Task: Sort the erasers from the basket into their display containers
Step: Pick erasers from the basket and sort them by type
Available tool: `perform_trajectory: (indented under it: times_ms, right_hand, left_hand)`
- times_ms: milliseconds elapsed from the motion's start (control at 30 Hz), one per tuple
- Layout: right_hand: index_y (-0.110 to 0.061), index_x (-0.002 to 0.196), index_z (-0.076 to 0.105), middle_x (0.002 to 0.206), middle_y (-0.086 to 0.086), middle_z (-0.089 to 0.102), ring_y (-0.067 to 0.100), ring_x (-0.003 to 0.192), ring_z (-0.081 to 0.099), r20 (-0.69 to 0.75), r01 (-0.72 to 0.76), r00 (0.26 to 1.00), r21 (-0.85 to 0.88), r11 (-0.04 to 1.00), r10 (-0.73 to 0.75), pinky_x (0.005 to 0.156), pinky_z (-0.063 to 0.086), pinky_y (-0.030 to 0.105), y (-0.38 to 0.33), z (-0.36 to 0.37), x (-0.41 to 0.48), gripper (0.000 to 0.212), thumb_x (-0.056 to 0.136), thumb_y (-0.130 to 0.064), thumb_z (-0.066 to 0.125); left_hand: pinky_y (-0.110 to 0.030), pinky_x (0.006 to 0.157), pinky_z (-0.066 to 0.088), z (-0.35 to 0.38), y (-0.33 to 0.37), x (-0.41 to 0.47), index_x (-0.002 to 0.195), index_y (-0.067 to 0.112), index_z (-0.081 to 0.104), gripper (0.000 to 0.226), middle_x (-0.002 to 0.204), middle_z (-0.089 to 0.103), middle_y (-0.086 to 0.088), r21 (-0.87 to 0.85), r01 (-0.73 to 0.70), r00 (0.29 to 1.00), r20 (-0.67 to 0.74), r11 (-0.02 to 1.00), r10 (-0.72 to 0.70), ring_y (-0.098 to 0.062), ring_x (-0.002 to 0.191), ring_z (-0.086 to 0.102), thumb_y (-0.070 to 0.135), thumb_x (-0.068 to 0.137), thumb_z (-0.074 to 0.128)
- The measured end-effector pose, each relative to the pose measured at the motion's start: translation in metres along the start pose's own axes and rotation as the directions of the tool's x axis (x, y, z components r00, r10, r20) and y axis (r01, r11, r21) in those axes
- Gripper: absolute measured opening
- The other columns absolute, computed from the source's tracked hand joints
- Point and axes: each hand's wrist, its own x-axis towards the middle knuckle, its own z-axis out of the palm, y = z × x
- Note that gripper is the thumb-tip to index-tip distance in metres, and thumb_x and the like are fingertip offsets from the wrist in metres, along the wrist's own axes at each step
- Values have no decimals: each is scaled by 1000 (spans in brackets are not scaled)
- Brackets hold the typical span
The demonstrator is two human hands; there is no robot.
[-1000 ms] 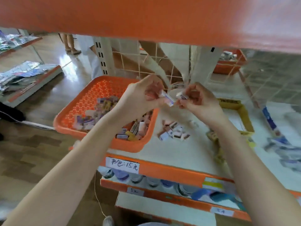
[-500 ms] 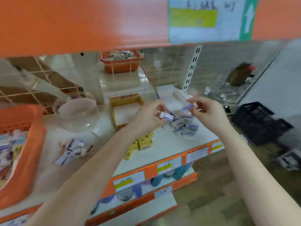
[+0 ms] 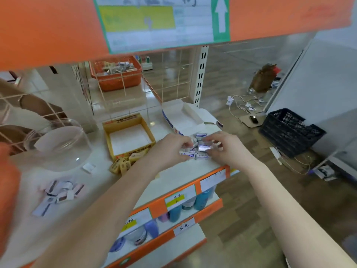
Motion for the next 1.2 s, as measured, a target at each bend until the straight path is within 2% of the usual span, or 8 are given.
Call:
perform_trajectory:
  times_ms: [133, 233, 333, 567, 633, 800, 967, 1200]
  right_hand:
    - [-19, 123, 60, 125, 0, 51, 16, 118, 47, -144, 8, 990, 49, 999, -1, 94, 30, 17, 2, 4, 5, 41, 83, -16, 66]
    - [-17, 136, 47, 145, 1, 37, 14, 132, 37, -30, -18, 999, 16, 1000, 19, 99, 22, 12, 2, 15, 10, 53, 87, -26, 64]
    - [-15, 142, 40, 154, 1, 26, 13, 140, 26, 99, -23, 995, 1, 1000, 23, 107, 17, 16, 2, 28, 10, 56, 91, -32, 58]
    - [-25, 124, 60, 131, -11, 55, 8, 119, 50, 110, -12, 994, 116, 993, -1, 100, 35, 17, 13, 0, 3, 36, 89, -30, 60]
    - [-26, 121, 62, 125, -16, 56, 7, 117, 51, 94, -22, 996, 159, 987, 7, 102, 39, 25, 17, -6, 2, 32, 89, -29, 59]
    - [-17, 132, 52, 141, -2, 45, 12, 130, 40, -53, 5, 999, 72, 997, -1, 103, 27, 19, 21, -2, 15, 40, 92, -24, 56]
    - [-18, 139, 43, 149, 2, 32, 13, 135, 32, 32, 15, 999, 72, 997, -18, 98, 20, 10, 14, 24, 28, 46, 95, -33, 51]
    - [-15, 123, 59, 120, 3, 58, 16, 110, 54, -161, 66, 986, 152, 986, -41, 88, 34, 15, 17, 34, 27, 32, 93, -24, 54]
  left_hand:
    - [-32, 104, 28, -2, 3, -7, 142, 22, 36, 69, 139, 36, -5, -9, 131, 991, -36, 991, -131, -28, 127, 33, 35, 83, 69]
    - [-34, 106, 30, 1, 11, -6, 148, 15, 24, 76, 149, 29, -10, 8, 181, 981, 64, 984, -181, -29, 134, 33, 36, 88, 64]
    - [-34, 105, 32, 8, 21, -6, 146, 14, 29, 69, 149, 31, -12, 29, 165, 981, 100, 986, -167, -28, 133, 36, 34, 89, 61]
    - [-33, 106, 31, 21, 35, -11, 148, 14, 25, 69, 155, 18, -13, -38, 116, 989, 97, 992, -112, -27, 138, 28, 30, 90, 59]
    - [-35, 113, 22, 23, 34, -11, 151, 15, 13, 78, 158, 6, -12, -70, 155, 986, 77, 985, -149, -28, 144, 17, 32, 90, 59]
    - [-39, 118, 7, 30, 34, -7, 151, 10, -7, 97, 158, -10, -15, -91, 248, 968, 53, 964, -244, -30, 146, -5, 43, 89, 59]
    - [-40, 119, 0, 41, 33, -2, 150, 6, -9, 100, 158, -12, -16, -59, 267, 963, 36, 962, -265, -31, 145, -14, 51, 88, 55]
    - [-36, 120, 3, 50, 28, -3, 150, 11, -10, 106, 160, -7, -6, -168, 279, 949, -102, 945, -298, -21, 146, -9, 52, 83, 61]
